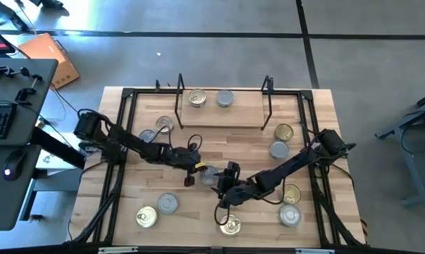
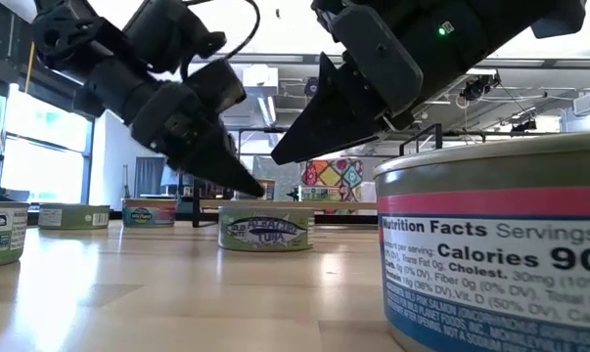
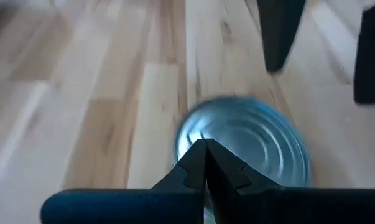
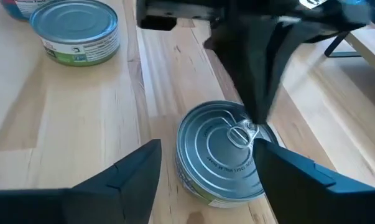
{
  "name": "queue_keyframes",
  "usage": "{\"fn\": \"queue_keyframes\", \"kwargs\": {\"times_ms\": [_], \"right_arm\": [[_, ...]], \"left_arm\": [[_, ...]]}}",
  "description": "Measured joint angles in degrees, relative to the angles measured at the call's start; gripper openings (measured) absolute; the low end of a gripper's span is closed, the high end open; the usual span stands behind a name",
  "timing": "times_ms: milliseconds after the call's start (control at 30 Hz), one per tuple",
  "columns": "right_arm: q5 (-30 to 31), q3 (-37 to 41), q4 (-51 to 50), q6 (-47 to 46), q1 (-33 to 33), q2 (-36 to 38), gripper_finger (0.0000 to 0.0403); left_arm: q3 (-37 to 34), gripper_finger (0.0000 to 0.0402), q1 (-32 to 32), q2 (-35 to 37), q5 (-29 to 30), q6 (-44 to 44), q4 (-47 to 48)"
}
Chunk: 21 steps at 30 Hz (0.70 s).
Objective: Stack canned seafood by type on shelf
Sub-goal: Put the green tuna can on the shelf
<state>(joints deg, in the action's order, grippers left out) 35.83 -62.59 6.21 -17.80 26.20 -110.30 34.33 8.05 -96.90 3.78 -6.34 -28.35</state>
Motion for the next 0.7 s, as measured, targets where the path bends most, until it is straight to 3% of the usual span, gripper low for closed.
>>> {"fn": "queue_keyframes", "kwargs": {"times_ms": [333, 700], "right_arm": [[-0.1, 0.0, 0.1, -0.1, 0.0, 0.0, 0.025], [-0.8, 0.0, -0.4, 1.3, 0.0, -2.8, 0.025]], "left_arm": [[0.2, 0.0, -0.9, -4.3, 2.8, 0.6, -3.3], [0.1, 0.0, -1.1, -3.9, 2.8, -0.1, -3.8]]}}
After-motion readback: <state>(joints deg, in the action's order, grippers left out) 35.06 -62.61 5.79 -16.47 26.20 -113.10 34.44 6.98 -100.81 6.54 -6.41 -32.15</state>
